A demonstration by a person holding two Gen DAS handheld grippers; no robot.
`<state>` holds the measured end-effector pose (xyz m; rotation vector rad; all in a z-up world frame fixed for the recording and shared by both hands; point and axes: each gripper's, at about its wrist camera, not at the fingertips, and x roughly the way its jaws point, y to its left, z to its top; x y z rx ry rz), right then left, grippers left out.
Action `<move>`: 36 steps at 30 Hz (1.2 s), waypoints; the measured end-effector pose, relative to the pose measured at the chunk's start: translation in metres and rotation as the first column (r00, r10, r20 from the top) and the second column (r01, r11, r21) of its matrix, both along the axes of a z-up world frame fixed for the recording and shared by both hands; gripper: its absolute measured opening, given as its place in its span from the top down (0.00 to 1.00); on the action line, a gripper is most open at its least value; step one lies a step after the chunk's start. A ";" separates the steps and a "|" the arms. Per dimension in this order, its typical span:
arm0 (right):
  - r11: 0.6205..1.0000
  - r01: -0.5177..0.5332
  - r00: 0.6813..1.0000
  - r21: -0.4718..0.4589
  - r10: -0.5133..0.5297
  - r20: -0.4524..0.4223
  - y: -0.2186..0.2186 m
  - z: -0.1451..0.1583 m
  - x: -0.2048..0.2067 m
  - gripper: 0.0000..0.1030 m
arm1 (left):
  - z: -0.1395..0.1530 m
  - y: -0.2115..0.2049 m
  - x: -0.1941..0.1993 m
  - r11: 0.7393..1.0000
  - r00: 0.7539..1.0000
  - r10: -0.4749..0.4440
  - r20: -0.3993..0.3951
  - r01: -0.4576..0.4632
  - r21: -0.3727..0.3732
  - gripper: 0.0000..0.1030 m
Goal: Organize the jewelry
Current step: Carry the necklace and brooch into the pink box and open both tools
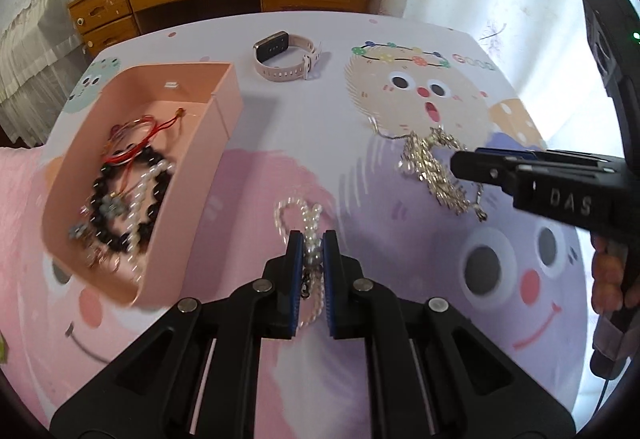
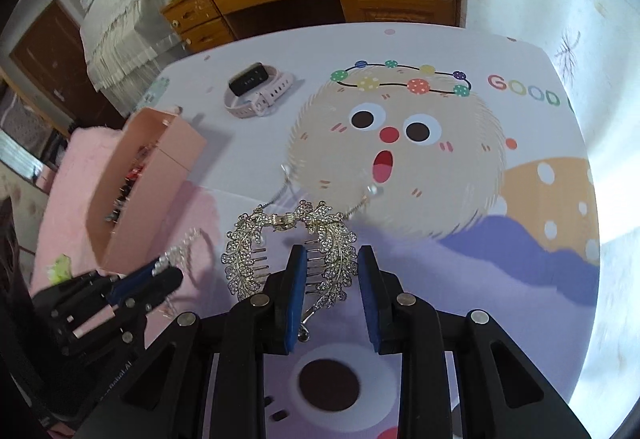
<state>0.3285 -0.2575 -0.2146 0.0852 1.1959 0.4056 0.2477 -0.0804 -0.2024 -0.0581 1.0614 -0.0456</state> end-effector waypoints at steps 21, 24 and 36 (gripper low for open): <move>0.943 -0.141 0.988 0.301 0.115 0.101 0.070 0.086 -0.052 0.75 | 0.136 0.071 -0.049 0.998 0.997 -0.054 0.063 0.054 -0.007 0.93; 0.929 -0.179 0.980 0.325 0.140 0.139 0.089 0.091 -0.052 0.75 | 0.142 0.096 -0.041 1.000 0.997 -0.007 0.071 0.007 -0.006 0.93; 0.906 -0.238 0.961 0.350 0.169 0.217 0.146 0.095 -0.043 0.75 | 0.147 0.171 -0.002 0.993 0.988 0.119 0.096 -0.121 0.014 0.93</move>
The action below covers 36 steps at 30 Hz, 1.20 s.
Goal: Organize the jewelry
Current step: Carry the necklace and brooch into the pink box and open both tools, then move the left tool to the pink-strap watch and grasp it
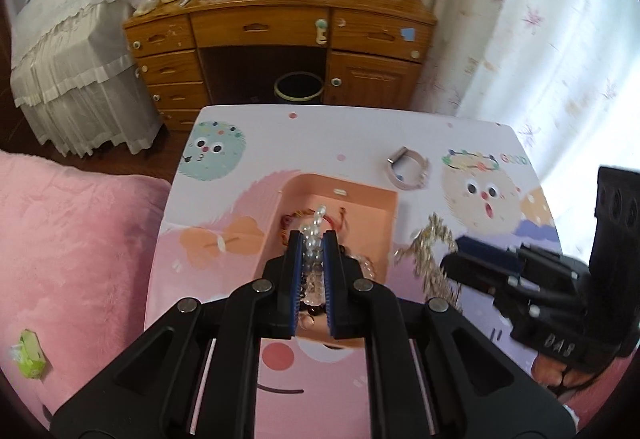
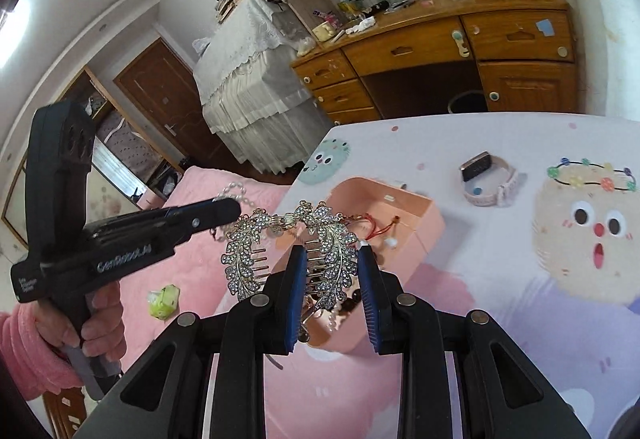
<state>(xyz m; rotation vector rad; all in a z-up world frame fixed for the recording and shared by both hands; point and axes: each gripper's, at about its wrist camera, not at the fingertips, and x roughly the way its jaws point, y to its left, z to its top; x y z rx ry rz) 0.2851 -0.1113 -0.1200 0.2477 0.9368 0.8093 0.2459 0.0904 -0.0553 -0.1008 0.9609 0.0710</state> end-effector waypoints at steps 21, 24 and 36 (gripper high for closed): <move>0.997 0.078 0.997 -0.027 -0.079 -0.024 0.015 -0.017 0.013 0.52 | 0.006 0.026 0.015 0.991 0.994 0.110 -0.004 -0.110 -0.082 0.46; 0.993 0.107 0.994 -0.049 -0.108 -0.034 0.008 -0.017 0.012 0.49 | 0.005 0.025 0.014 0.992 0.995 0.092 -0.024 -0.094 -0.079 0.45; 0.941 0.291 0.942 -0.171 -0.313 -0.120 -0.044 -0.017 0.016 0.31 | -0.026 -0.008 0.049 0.981 0.972 -0.176 -0.158 0.160 -0.106 0.37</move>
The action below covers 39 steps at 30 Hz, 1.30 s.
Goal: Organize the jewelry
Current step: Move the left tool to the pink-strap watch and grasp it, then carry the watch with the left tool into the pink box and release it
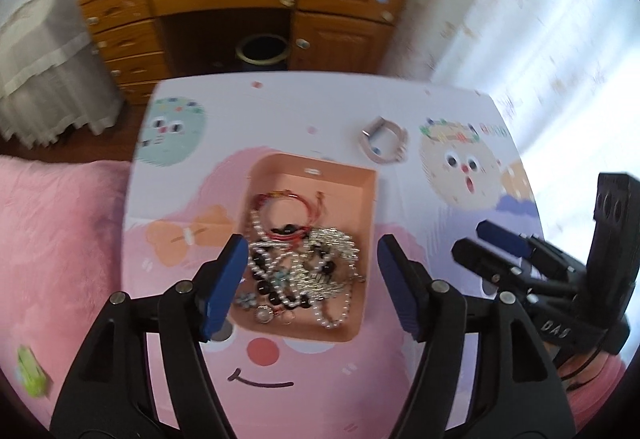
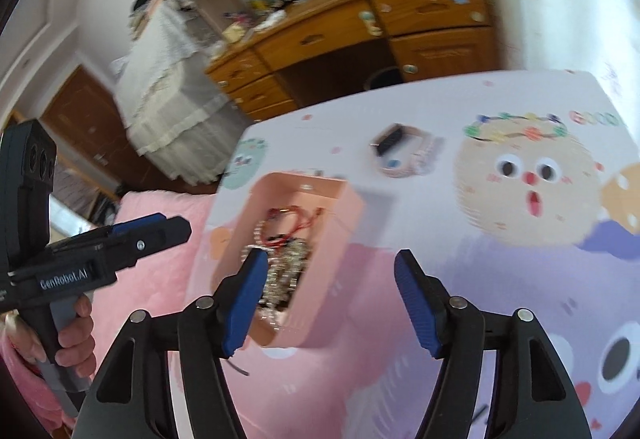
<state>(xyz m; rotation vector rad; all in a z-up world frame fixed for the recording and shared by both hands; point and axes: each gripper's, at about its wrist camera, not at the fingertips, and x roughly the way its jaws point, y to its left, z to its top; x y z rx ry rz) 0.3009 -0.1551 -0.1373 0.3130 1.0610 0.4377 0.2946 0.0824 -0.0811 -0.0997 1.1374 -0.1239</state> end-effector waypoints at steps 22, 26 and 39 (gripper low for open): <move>0.974 0.213 0.967 -0.079 -0.222 -0.128 -0.030 -0.062 -0.021 0.29 | -0.104 -0.098 0.179 0.957 0.957 -0.288 -0.038 0.289 0.027 0.37; 0.978 0.196 0.966 -0.069 -0.205 -0.157 -0.021 -0.069 -0.019 0.29 | -0.125 -0.100 0.187 0.962 0.962 -0.270 -0.044 0.272 0.038 0.37; 0.990 0.121 0.981 -0.069 -0.130 -0.142 0.002 -0.058 -0.017 0.29 | -0.140 -0.110 0.190 0.954 0.957 -0.291 -0.007 0.290 0.075 0.92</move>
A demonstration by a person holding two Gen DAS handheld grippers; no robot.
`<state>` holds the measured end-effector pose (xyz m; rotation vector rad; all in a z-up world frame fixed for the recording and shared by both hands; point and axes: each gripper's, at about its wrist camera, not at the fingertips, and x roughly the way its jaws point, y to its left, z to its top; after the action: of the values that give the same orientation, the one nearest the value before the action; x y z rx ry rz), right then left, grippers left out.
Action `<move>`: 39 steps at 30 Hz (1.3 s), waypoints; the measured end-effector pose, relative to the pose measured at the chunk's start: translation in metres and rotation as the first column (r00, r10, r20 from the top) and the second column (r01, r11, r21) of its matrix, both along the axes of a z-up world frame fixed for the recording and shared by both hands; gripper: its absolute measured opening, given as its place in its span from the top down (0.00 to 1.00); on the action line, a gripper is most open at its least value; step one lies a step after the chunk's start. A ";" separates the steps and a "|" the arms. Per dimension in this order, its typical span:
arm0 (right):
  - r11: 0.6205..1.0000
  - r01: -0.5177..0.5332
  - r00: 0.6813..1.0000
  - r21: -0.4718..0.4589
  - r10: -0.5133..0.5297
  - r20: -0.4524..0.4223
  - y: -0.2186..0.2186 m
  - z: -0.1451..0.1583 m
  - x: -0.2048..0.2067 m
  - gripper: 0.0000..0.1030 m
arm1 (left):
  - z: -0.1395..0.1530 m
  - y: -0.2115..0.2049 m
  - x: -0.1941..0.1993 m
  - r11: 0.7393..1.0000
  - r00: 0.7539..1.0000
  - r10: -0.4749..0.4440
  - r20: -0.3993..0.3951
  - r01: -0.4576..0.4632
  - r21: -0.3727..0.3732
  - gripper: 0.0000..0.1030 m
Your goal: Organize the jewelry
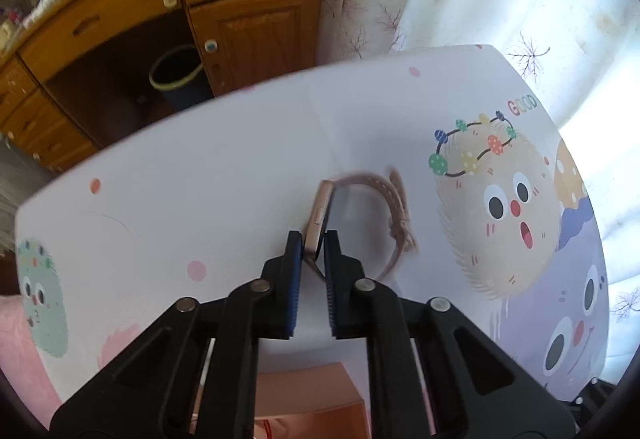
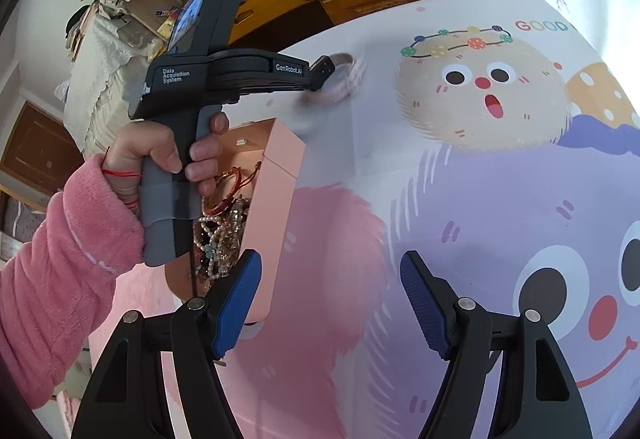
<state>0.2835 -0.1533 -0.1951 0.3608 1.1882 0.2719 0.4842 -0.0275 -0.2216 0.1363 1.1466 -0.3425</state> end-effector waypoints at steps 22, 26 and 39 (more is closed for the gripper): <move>0.985 0.059 0.997 -0.162 -0.051 0.050 -0.004 0.065 -0.045 0.20 | 0.111 0.064 -0.129 0.997 0.996 0.062 0.058 -0.060 -0.049 0.92; 0.978 0.057 0.997 -0.199 -0.046 0.055 -0.001 0.071 -0.063 0.20 | 0.101 0.081 -0.160 0.995 0.995 0.098 0.027 -0.097 -0.040 0.92; 0.963 -0.005 0.995 -0.269 0.032 0.096 -0.001 0.117 -0.127 0.19 | 0.132 0.093 -0.239 0.973 0.973 0.230 0.016 -0.230 0.010 0.42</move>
<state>0.1565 -0.1546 -0.0784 0.0970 1.1138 0.1399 0.2448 0.0655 -0.0892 0.0150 1.1365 -0.1287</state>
